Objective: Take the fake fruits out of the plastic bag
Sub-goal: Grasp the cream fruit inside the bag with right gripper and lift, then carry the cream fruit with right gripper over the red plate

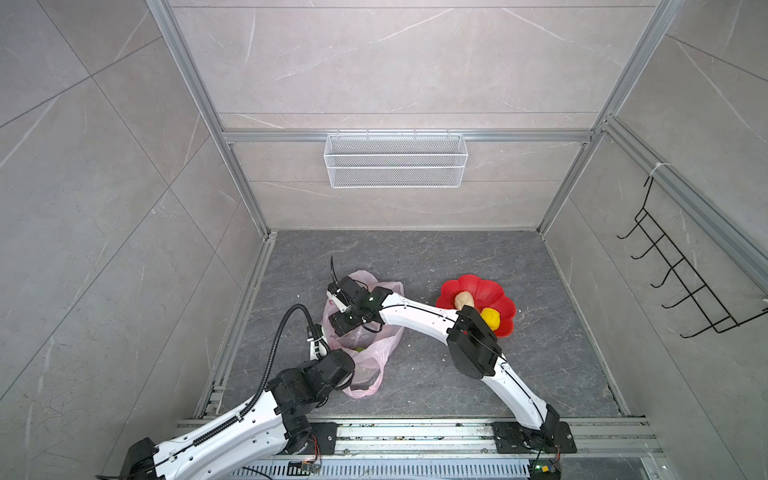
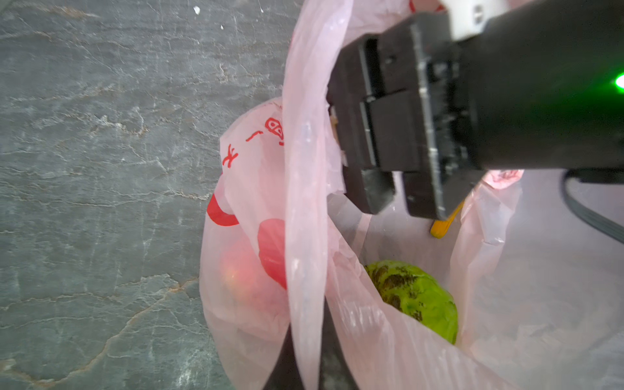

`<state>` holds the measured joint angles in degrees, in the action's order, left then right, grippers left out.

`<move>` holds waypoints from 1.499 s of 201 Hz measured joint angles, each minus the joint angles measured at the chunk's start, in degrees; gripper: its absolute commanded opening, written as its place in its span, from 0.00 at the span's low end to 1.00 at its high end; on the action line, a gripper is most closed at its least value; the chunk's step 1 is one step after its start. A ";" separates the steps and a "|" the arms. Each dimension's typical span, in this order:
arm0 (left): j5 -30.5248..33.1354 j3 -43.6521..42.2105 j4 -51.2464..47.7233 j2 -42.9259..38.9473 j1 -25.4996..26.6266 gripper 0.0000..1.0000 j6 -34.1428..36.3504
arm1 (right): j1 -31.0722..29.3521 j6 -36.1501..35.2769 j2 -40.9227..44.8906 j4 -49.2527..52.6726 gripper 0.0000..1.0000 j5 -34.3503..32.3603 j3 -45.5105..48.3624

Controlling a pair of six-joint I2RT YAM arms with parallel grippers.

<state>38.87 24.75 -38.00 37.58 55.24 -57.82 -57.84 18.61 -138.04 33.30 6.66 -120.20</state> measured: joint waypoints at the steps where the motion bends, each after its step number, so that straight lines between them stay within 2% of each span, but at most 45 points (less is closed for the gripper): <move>1: 0.02 0.00 -0.02 -0.04 0.00 0.00 0.00 | 0.00 -0.02 0.22 0.09 0.50 0.04 0.09; 54: 3.02 0.68 -0.07 -3.21 -0.02 0.00 1.36 | 0.00 0.24 7.48 2.12 0.49 1.92 3.02; 153: 5.68 1.70 5.95 -2.84 -1.03 0.00 10.73 | 0.00 1.31 15.80 9.86 0.47 2.56 8.28; 225: 2.29 1.70 11.78 -0.87 -5.38 0.00 16.68 | 0.00 2.43 22.60 12.83 0.47 1.38 10.12; 301: -0.72 1.70 15.85 1.79 -6.58 0.00 18.60 | 1.29 3.04 31.78 14.80 0.46 -1.88 15.17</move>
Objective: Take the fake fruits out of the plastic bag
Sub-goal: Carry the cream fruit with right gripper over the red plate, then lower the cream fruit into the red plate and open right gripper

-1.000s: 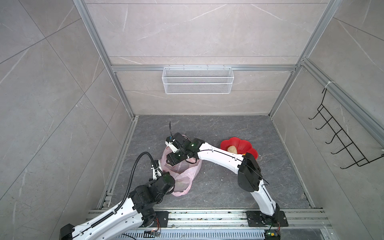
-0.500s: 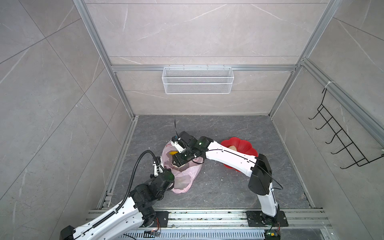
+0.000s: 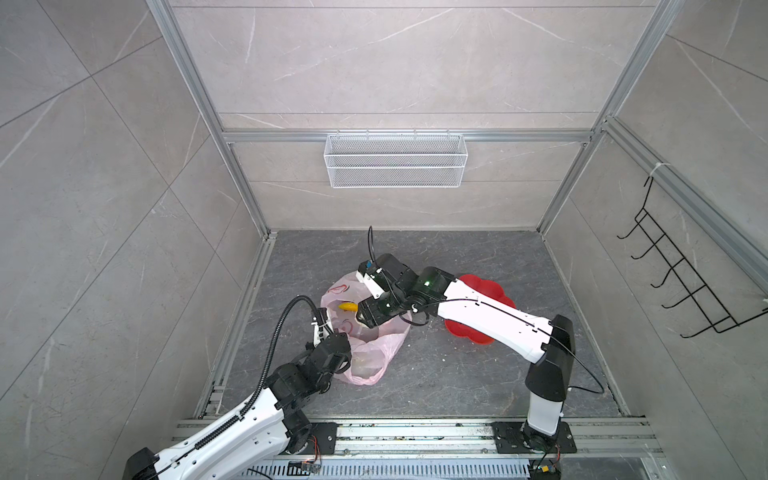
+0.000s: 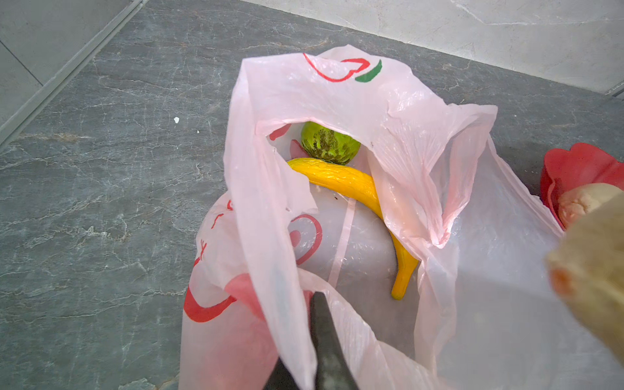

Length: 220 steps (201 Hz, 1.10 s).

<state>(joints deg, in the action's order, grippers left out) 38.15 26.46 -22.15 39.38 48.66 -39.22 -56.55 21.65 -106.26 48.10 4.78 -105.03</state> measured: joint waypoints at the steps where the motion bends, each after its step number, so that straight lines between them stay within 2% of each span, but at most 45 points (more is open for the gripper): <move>1: 0.00 0.00 0.04 0.02 0.00 0.00 0.02 | 0.11 0.02 0.24 0.02 0.46 -0.17 0.24; 55: -2.14 1.77 1.60 4.42 -0.81 0.00 0.55 | 6.19 1.11 10.56 0.15 0.46 -4.72 9.51; 112: -3.85 4.55 3.45 8.26 -0.83 0.00 1.79 | 21.11 1.27 20.98 -0.39 0.45 -10.36 21.49; 162: -4.26 5.57 4.48 9.38 -1.09 0.00 2.58 | 31.19 1.20 21.73 -3.61 0.44 -12.28 28.30; 220: -4.26 5.57 4.39 9.84 -1.09 0.00 2.62 | 41.00 0.39 18.23 -10.84 0.43 -10.10 32.04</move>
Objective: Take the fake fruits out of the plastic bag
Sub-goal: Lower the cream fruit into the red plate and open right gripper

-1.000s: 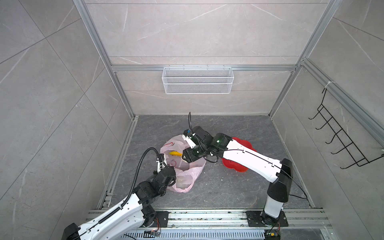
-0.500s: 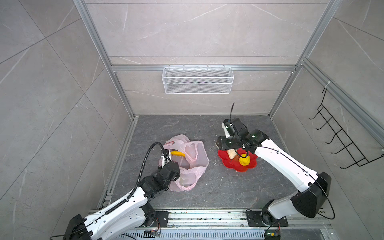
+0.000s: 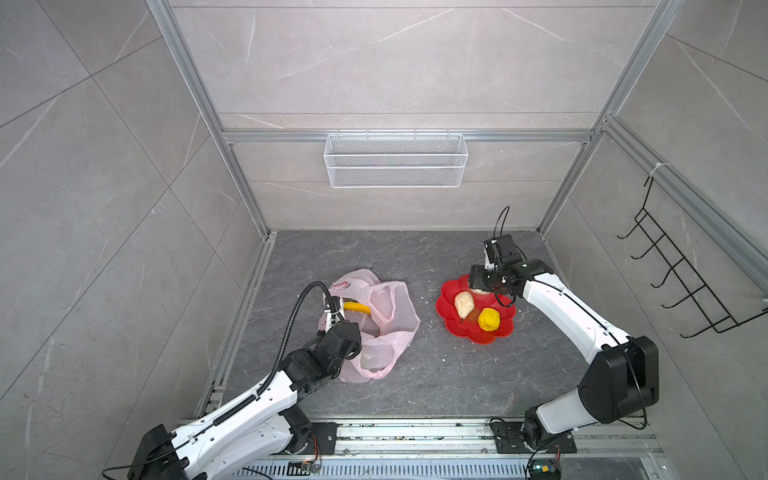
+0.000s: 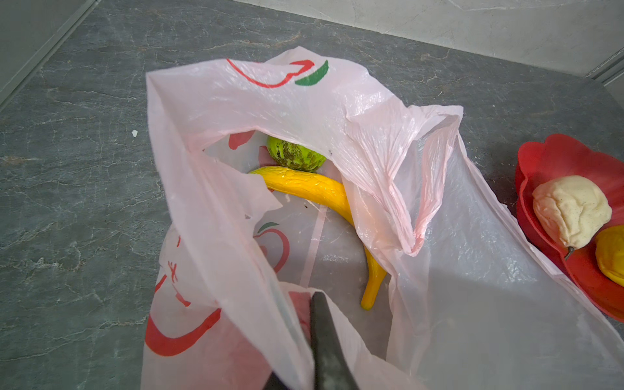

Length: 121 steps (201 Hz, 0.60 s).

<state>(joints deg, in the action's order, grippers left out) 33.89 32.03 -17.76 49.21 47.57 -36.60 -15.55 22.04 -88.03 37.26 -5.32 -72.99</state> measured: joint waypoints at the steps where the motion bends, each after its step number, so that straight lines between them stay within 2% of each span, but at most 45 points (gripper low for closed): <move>1: -0.02 0.00 0.00 0.00 0.00 0.00 0.00 | 0.13 -0.02 -0.15 -0.22 0.43 0.04 0.11; 51: -0.07 1.25 -0.17 0.48 0.00 0.00 0.00 | 3.61 -0.44 -4.81 -6.10 0.43 0.42 3.87; 121: -1.07 1.42 -0.22 0.90 -0.11 0.00 0.00 | 4.96 -0.87 -8.02 -9.79 0.43 0.09 5.18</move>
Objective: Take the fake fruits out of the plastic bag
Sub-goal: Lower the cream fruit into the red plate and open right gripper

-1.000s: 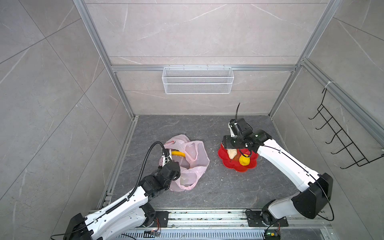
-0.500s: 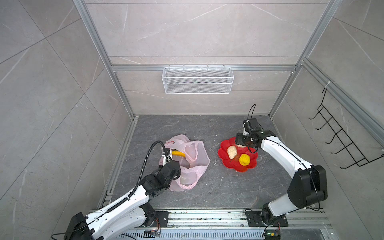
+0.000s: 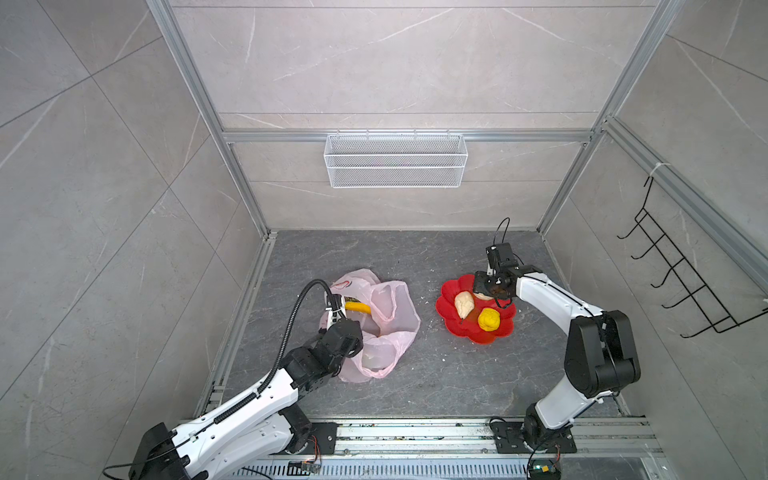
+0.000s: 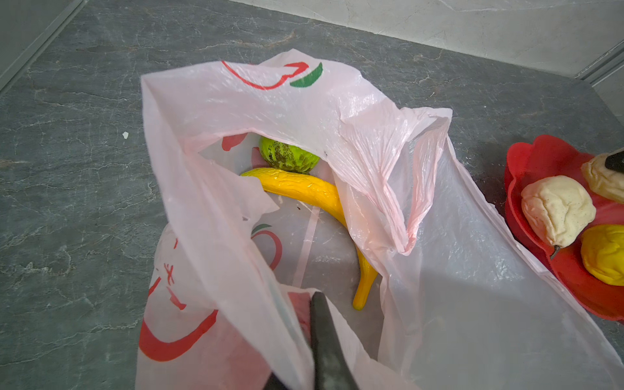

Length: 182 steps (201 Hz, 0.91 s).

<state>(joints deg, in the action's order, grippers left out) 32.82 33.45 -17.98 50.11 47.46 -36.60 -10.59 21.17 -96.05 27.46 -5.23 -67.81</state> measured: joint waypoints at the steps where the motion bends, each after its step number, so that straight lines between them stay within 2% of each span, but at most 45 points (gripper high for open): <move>1: 0.00 -0.02 0.00 0.00 0.00 0.00 0.00 | 0.02 0.00 -0.04 -0.07 0.43 -0.02 0.00; 182: -0.02 -0.02 -1.18 -2.34 0.00 0.00 -0.76 | 1.57 0.02 -6.14 -2.34 0.48 1.57 0.94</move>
<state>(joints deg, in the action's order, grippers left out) 32.80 33.43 -19.16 47.77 47.46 -37.36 -9.02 21.19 -102.19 25.12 -3.66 -66.87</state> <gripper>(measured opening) 0.048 0.615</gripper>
